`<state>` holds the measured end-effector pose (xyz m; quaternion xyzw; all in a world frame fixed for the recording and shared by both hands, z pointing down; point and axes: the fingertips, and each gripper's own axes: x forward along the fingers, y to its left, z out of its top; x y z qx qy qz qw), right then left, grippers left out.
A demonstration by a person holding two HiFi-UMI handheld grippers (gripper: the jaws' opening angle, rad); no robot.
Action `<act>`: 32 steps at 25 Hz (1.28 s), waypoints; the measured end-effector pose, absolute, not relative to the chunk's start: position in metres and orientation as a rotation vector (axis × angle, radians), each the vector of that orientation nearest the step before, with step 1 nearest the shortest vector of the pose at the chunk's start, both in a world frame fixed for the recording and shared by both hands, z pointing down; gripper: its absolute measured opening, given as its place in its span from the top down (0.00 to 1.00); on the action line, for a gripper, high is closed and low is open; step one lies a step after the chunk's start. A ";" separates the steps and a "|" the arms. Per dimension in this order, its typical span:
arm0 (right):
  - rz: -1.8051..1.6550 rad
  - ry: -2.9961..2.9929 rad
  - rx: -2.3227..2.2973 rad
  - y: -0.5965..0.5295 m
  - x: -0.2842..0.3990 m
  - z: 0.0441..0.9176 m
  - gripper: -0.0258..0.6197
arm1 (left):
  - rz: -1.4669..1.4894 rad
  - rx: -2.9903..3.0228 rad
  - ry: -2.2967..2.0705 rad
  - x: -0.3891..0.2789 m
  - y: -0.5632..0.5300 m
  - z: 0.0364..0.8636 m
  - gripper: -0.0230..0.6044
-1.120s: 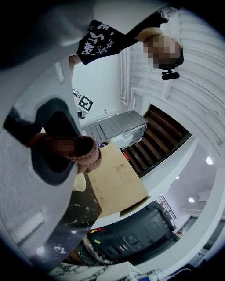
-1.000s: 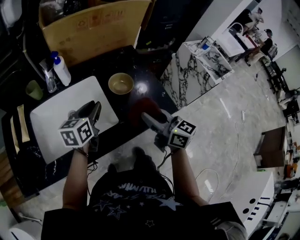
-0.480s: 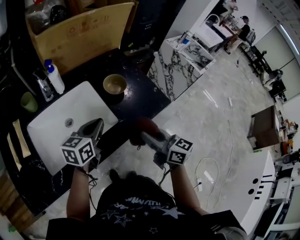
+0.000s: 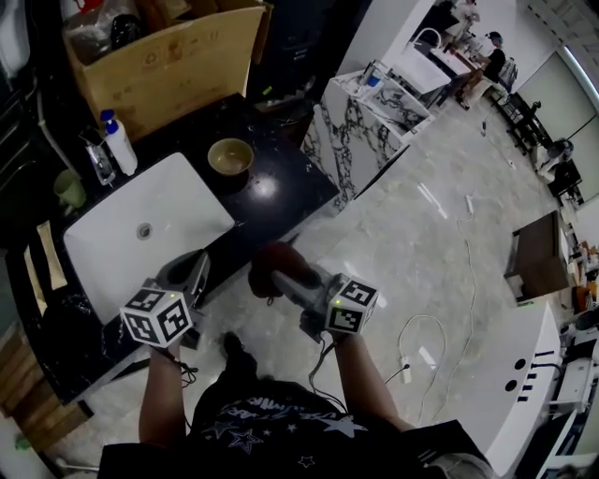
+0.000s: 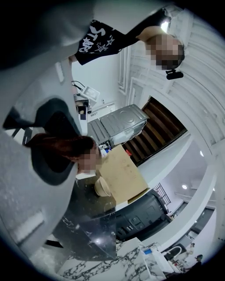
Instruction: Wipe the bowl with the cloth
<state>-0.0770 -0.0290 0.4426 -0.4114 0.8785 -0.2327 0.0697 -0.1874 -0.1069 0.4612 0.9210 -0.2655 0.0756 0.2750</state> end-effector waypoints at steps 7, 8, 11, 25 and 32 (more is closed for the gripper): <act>-0.636 2.637 -1.241 0.034 -0.081 0.427 0.89 | 0.209 2.515 -0.705 -0.187 -0.036 0.448 0.95; -0.621 2.641 -1.246 0.043 -0.082 0.425 0.89 | 0.208 2.519 -0.710 -0.188 -0.027 0.447 0.95; -0.591 2.657 -1.266 0.074 -0.087 0.423 0.89 | 0.213 2.529 -0.726 -0.191 0.006 0.445 0.95; -0.548 2.737 -1.288 0.172 -0.141 0.438 0.89 | 0.286 2.545 -0.798 -0.240 0.133 0.444 0.95; -0.532 2.744 -1.343 0.209 -0.191 0.435 0.89 | 0.224 2.584 -0.766 -0.287 0.173 0.432 0.95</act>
